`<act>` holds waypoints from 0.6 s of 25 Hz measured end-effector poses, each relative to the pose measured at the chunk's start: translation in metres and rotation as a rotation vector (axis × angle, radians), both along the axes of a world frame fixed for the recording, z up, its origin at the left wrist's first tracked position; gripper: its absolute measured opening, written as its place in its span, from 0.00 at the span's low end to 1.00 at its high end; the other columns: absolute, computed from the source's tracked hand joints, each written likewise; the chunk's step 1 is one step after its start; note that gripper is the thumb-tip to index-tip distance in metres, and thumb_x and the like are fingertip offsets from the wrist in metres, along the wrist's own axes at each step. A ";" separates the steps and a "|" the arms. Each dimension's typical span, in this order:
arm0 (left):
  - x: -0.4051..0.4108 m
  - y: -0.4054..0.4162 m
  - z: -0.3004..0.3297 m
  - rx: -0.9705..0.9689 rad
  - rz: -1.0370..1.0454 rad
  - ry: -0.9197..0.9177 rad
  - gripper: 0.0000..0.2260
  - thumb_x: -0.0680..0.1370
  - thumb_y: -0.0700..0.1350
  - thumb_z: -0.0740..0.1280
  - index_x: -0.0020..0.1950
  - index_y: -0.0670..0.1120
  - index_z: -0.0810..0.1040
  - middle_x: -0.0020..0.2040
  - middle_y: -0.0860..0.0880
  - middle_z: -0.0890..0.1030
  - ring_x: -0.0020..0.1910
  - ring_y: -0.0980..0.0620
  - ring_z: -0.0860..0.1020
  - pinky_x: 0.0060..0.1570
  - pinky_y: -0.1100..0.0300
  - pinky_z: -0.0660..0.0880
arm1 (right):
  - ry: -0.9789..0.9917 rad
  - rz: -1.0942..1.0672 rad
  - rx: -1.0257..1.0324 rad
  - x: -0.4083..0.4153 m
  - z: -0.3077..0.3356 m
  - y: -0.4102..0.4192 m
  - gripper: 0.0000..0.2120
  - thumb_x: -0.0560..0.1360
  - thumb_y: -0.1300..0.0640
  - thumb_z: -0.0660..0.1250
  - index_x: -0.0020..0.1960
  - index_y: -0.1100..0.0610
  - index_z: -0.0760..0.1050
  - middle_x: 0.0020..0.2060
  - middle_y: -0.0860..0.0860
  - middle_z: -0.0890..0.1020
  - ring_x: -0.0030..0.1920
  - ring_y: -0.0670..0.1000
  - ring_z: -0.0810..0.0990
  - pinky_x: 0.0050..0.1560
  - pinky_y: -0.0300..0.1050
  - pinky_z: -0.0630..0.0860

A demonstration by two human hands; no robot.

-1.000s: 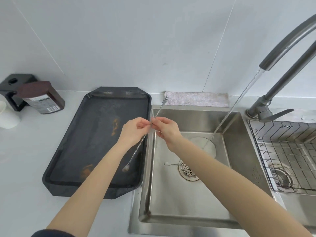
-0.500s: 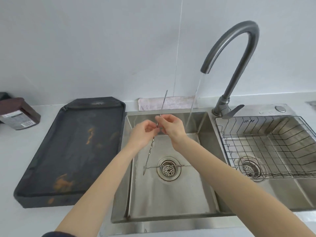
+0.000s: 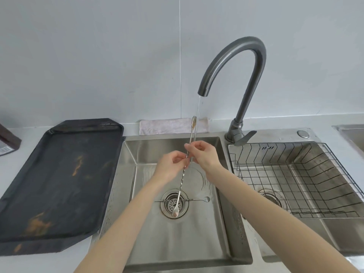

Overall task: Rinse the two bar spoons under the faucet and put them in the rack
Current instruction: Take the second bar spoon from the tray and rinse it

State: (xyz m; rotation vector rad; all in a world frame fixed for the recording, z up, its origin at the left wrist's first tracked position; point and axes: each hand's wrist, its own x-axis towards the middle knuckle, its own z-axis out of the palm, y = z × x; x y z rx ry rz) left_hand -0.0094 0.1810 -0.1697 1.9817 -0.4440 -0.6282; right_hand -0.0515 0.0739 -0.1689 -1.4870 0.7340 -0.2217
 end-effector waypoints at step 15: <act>-0.004 -0.012 -0.015 -0.067 0.023 0.143 0.02 0.76 0.41 0.66 0.45 0.45 0.78 0.35 0.52 0.79 0.31 0.62 0.77 0.40 0.69 0.74 | -0.057 -0.043 0.082 0.027 0.020 -0.049 0.08 0.77 0.56 0.63 0.49 0.59 0.79 0.33 0.51 0.79 0.22 0.43 0.73 0.25 0.34 0.70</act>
